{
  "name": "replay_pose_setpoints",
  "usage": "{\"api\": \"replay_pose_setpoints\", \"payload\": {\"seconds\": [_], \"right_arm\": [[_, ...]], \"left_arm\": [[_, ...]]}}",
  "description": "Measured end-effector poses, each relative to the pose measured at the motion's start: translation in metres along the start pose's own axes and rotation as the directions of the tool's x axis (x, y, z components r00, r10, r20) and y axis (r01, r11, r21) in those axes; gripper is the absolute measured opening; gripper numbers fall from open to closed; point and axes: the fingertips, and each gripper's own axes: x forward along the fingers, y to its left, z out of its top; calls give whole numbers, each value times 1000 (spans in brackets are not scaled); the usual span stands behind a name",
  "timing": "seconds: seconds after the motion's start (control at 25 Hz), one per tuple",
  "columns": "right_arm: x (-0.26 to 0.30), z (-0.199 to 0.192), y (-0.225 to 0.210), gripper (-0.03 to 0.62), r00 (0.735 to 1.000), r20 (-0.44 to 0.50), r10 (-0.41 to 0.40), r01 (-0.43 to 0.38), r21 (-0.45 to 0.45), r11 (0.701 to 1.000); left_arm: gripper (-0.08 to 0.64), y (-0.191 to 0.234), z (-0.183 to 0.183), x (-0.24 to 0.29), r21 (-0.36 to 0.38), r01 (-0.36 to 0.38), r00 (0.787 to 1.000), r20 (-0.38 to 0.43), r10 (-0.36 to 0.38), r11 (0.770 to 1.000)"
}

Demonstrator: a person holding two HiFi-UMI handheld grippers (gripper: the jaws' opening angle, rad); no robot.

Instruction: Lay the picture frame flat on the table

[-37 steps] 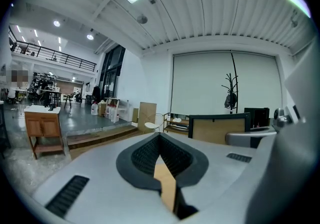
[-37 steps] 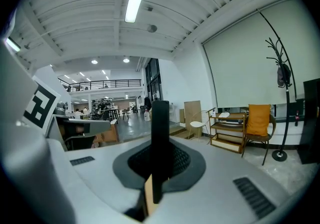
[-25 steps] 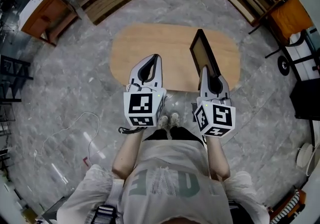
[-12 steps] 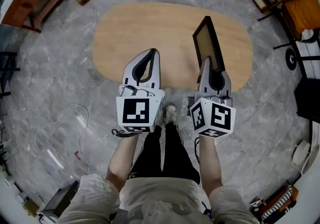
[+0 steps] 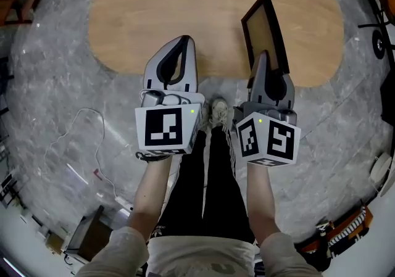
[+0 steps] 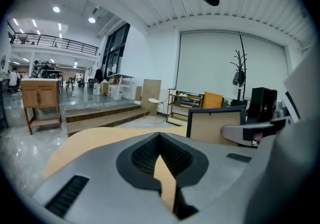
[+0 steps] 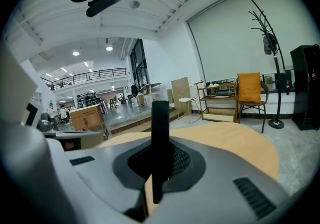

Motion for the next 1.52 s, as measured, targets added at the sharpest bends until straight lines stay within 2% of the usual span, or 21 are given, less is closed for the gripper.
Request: {"api": "replay_pose_setpoints", "payload": {"seconds": [0.32, 0.68, 0.8, 0.88, 0.96, 1.04, 1.12, 1.2, 1.32, 1.44, 1.52], "right_arm": [[-9, -60, -3, 17, 996, -93, -15, 16, 3, 1000], [2, -70, 0, 17, 992, -125, -16, 16, -5, 1000], [14, -67, 1, 17, 991, -134, -25, 16, -69, 998], [25, -65, 1, 17, 988, -147, -42, 17, -165, 986], [39, -64, 3, 17, 984, -165, -60, 9, -294, 956], [54, -66, 6, 17, 980, -183, -75, -11, -429, 903], [68, -68, 8, 17, 976, -195, -93, -37, -576, 817], [81, -69, 9, 17, 973, -201, -112, -69, -721, 690], [105, -79, 14, 17, 969, -207, -135, -120, -873, 473], [128, -96, 18, 17, 963, -211, -170, -161, -950, 268], [134, -104, 18, 17, 961, -204, -186, -175, -971, 163]], "left_arm": [[8, -4, -36, 8, -6, 19, 999, -30, -19, 1000], [8, -2, -46, 19, -1, 33, 997, -70, -33, 999], [8, 3, -44, 22, -3, 26, 997, -71, -26, 1000], [8, 7, -43, 23, -6, 20, 997, -74, -20, 1000], [8, 12, -43, 22, -11, 11, 997, -77, -12, 1000], [8, 18, -44, 21, -15, 1, 997, -82, -2, 1000], [8, 23, -46, 20, -15, -9, 996, -88, 8, 1000], [8, 29, -48, 18, -13, -21, 995, -93, 20, 1000], [8, 44, -53, 17, -21, -45, 994, -102, 43, 999], [8, 59, -62, 17, -31, -65, 992, -113, 61, 997], [8, 62, -64, 13, -34, -75, 990, -119, 70, 997]]}}
